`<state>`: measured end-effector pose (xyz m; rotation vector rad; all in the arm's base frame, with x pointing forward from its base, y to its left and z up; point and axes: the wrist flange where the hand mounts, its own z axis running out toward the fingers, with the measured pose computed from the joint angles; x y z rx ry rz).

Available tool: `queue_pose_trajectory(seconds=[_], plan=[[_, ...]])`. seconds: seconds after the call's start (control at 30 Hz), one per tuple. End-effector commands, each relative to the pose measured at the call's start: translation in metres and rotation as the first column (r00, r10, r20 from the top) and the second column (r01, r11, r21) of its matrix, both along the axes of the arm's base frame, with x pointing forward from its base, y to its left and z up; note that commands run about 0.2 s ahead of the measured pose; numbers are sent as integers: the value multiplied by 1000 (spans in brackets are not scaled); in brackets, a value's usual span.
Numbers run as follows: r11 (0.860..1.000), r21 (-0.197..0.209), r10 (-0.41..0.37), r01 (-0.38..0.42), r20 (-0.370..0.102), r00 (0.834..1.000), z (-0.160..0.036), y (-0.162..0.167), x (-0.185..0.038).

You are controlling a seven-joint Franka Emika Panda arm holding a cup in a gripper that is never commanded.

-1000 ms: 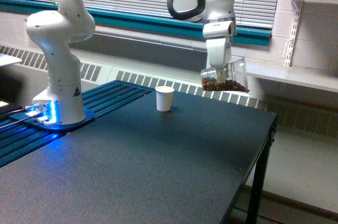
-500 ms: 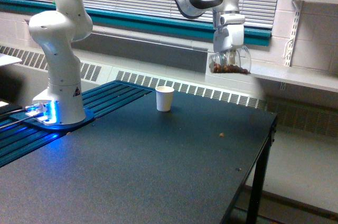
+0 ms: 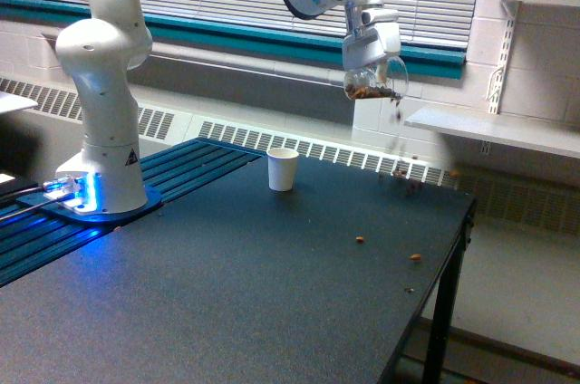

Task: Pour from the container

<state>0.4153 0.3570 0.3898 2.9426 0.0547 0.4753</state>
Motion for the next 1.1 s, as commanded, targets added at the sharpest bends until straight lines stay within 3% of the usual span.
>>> queue_pose_trajectory(seconds=[0.03,0.17,0.37,1.1], plan=[[987,-2,-161,161,11,987,-3,-33,5],[981,0,-194,194,11,981,-4,-35,-8],[970,-33,-239,239,5,971,-12,-41,-30],[920,-62,-381,386,77,921,8,-37,-79]])
